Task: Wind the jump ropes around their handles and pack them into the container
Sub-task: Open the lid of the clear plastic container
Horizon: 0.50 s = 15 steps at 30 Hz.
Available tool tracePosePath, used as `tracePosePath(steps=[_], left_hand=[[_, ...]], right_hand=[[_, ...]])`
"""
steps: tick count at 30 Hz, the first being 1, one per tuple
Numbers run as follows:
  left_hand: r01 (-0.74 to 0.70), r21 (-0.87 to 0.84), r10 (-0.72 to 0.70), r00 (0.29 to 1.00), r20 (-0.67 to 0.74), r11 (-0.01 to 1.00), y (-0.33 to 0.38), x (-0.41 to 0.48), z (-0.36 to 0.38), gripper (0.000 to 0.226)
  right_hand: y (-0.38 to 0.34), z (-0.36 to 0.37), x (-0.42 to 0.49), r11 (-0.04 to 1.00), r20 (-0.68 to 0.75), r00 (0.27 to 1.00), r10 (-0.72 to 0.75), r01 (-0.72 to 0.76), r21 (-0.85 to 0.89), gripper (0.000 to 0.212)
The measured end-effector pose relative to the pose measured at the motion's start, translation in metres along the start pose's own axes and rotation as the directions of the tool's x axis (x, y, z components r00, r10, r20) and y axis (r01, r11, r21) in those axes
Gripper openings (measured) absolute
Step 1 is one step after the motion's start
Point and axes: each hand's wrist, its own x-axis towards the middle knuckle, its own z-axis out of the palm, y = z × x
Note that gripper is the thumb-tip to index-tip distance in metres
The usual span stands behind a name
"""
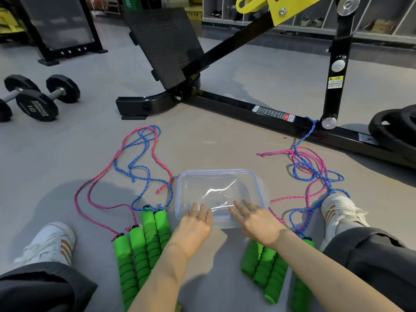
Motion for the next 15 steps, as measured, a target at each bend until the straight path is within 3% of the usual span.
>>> tracePosePath(steps=[2,6,10,11,13,15], left_hand=[[0.052,-0.110,-0.048,0.998,0.032,0.993,0.003,0.000,0.002,0.065],[0.054,-0.339,-0.055,0.998,0.007,0.939,-0.009,-0.006,-0.005,0.082],[0.131,-0.357,-0.117,0.991,0.061,0.925,-0.030,-0.023,0.006,0.105],[0.149,-0.347,-0.125,0.988,0.092,0.926,-0.031,-0.026,0.008,0.104],[0.173,-0.359,-0.130,0.981,0.141,0.917,-0.026,-0.028,0.007,0.093],[0.157,-0.391,-0.106,0.983,0.147,0.907,-0.013,-0.029,0.003,0.086]], right_hand=[[0.001,0.001,-0.001,1.000,-0.009,1.000,-0.014,0.014,0.016,0.071],[0.009,0.001,-0.005,0.998,-0.027,0.998,-0.050,0.051,0.046,0.071],[0.030,-0.003,-0.013,0.996,0.012,0.997,-0.072,0.071,0.054,0.079],[0.035,-0.006,-0.013,0.999,0.045,0.998,-0.036,0.034,0.028,0.077],[0.039,-0.010,-0.007,0.995,-0.007,0.997,0.078,-0.078,-0.059,0.057],[0.032,-0.016,0.003,0.973,-0.043,0.974,0.222,-0.224,-0.054,0.051]])
